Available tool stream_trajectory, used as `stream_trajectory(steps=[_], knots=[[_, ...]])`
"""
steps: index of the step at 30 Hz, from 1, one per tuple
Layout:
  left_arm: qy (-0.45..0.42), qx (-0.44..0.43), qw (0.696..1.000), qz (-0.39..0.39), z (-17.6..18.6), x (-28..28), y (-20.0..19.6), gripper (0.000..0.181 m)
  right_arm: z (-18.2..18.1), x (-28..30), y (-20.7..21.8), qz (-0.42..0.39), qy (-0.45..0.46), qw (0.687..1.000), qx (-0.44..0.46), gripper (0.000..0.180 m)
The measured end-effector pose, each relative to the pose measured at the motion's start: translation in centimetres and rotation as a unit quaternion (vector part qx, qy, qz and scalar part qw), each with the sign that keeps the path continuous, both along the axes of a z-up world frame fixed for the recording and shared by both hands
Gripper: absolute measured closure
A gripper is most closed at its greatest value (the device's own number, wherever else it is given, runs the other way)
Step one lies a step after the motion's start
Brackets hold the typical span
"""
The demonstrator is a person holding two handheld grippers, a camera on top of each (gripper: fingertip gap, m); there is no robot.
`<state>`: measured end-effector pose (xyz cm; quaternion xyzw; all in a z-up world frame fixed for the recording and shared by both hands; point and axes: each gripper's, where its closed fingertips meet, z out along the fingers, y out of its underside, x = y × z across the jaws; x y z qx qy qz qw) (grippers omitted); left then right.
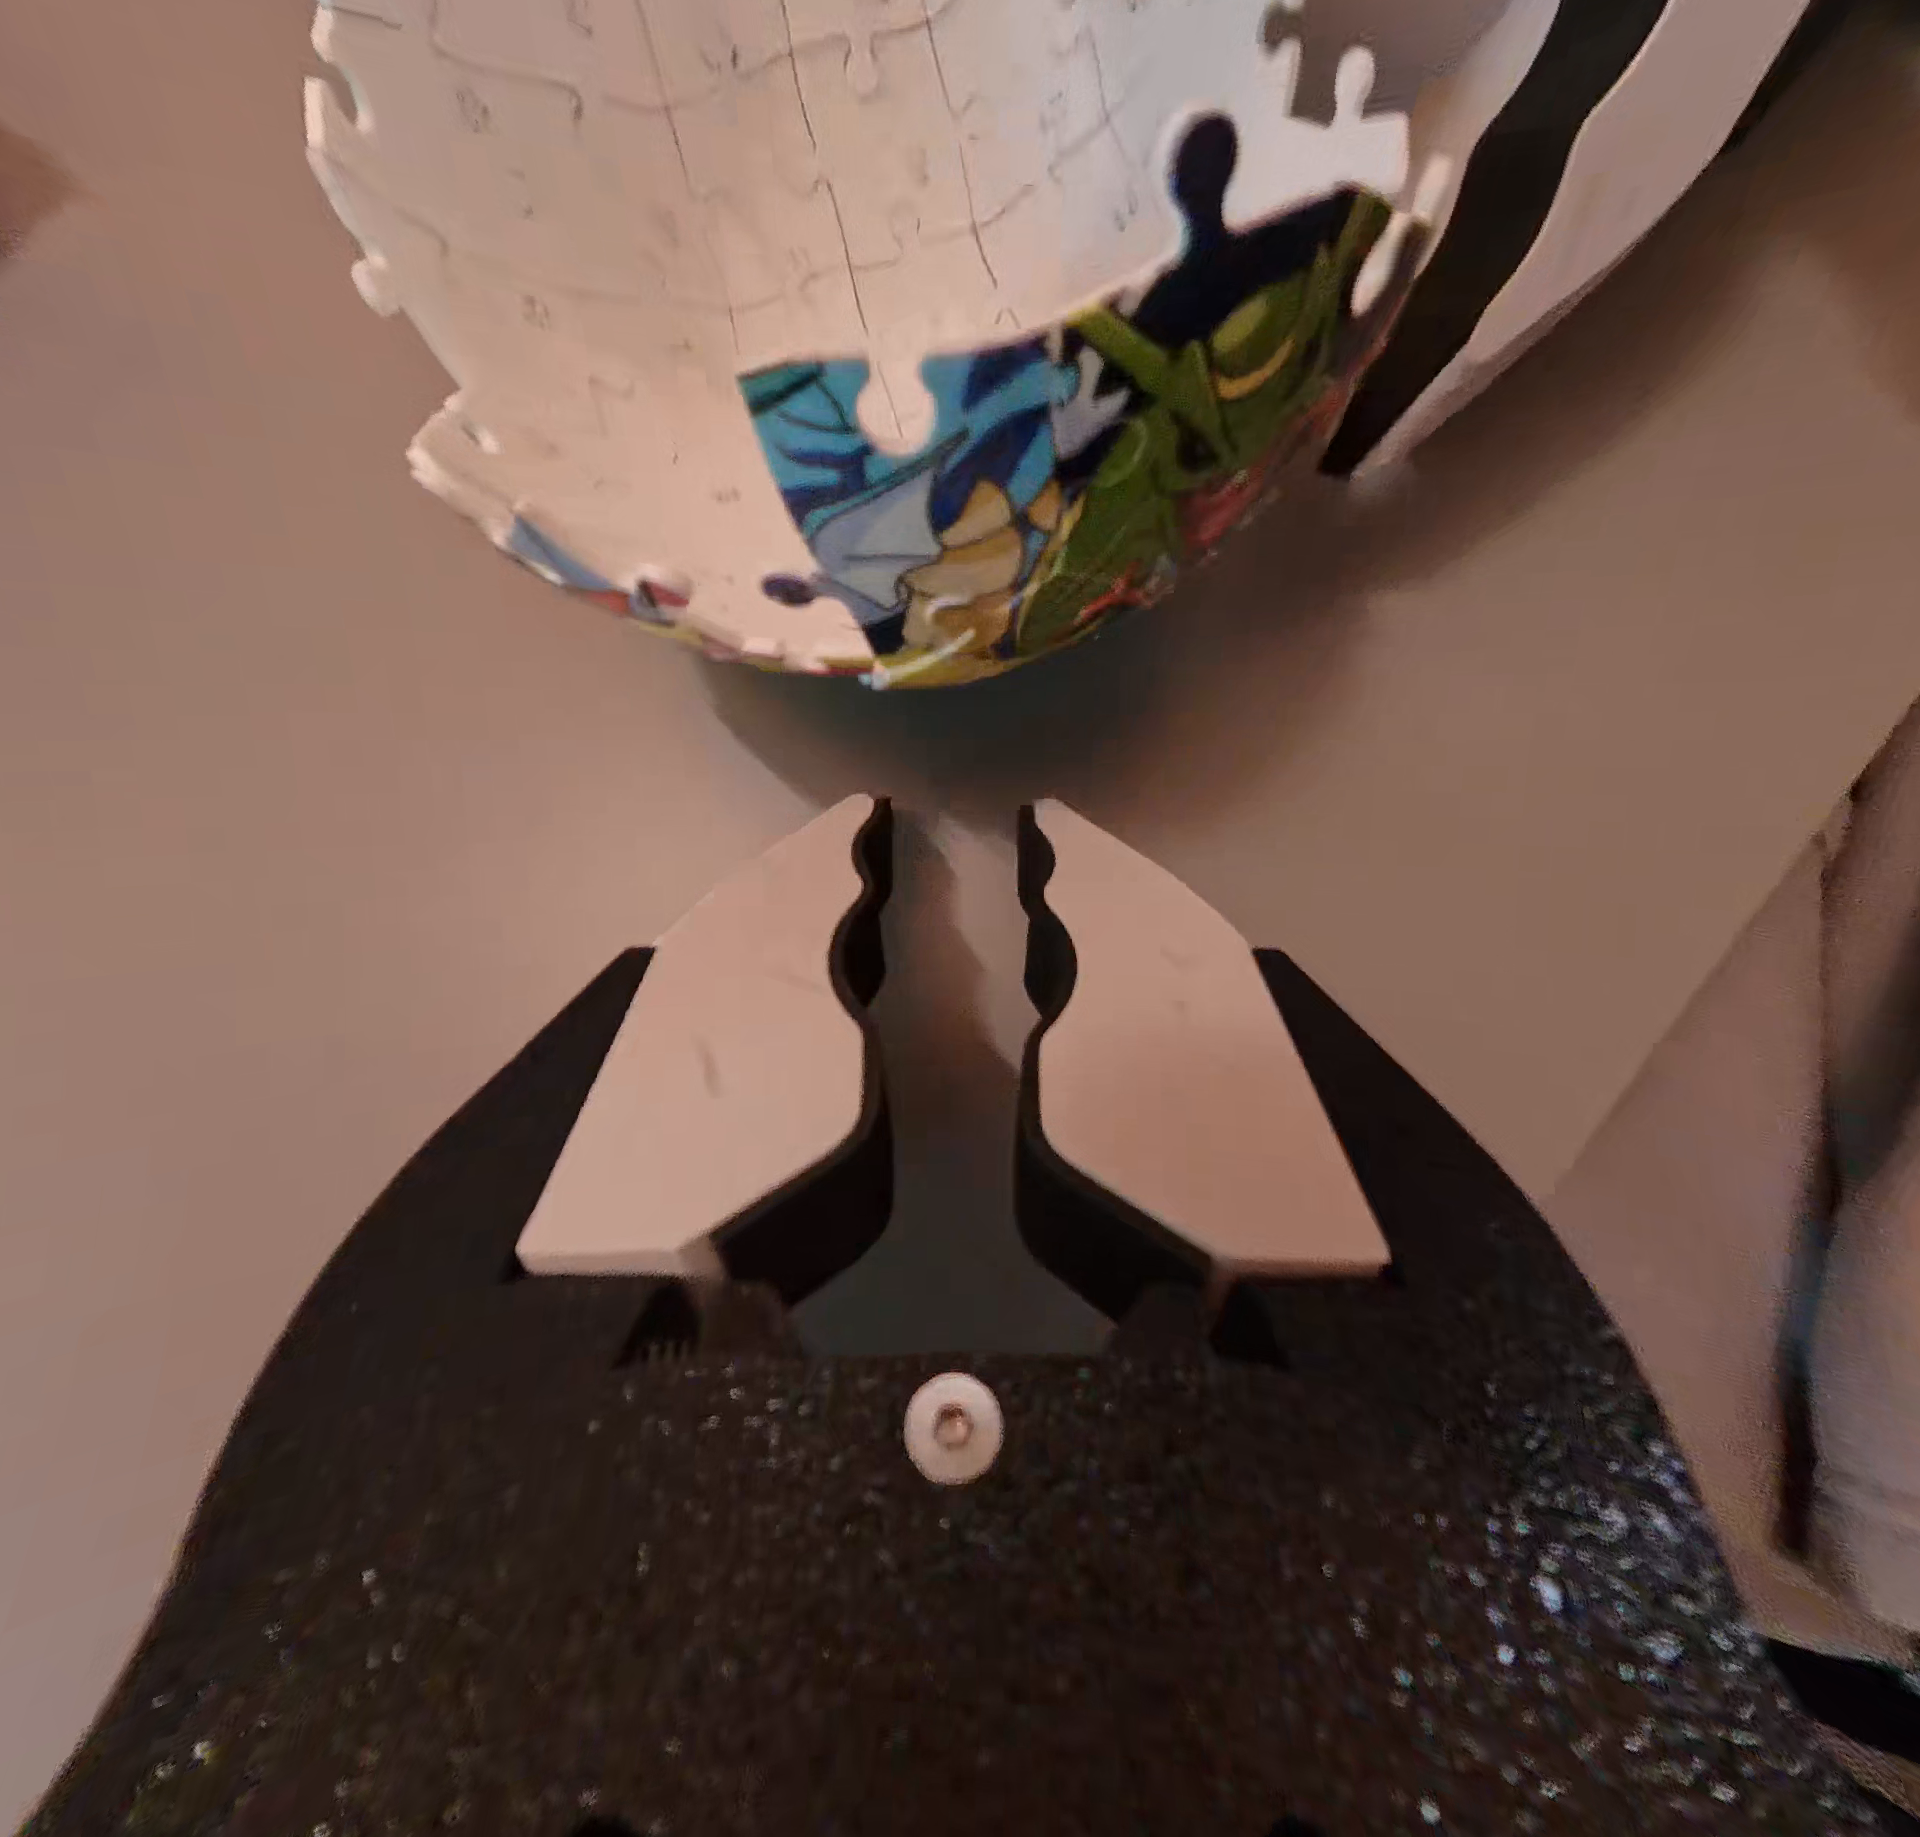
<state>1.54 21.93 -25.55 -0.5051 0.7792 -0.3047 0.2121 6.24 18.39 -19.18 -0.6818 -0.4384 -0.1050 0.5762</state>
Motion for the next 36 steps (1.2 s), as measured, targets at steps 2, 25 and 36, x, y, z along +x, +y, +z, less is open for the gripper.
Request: stream_trajectory(steps=[2,25,36], knots=[[-0.006,-0.001,1.0,0.001,0.3,0.9,0.1,0.161,-0.3,0.7,-0.2,-0.012,-0.01,1.0,-0.008,0.066],[0.015,-0.047,0.998,0.023,-0.1,0.1,0.5,0.152,-1.1,6.5,-3.4,0.006,0.27,0.943,-0.197,0.075],[-0.003,-0.018,1.0,-0.011,-0.1,1.4,-0.8,0.16,-3.8,3.1,-0.4,0.056,0.132,0.964,-0.223,0.073]])
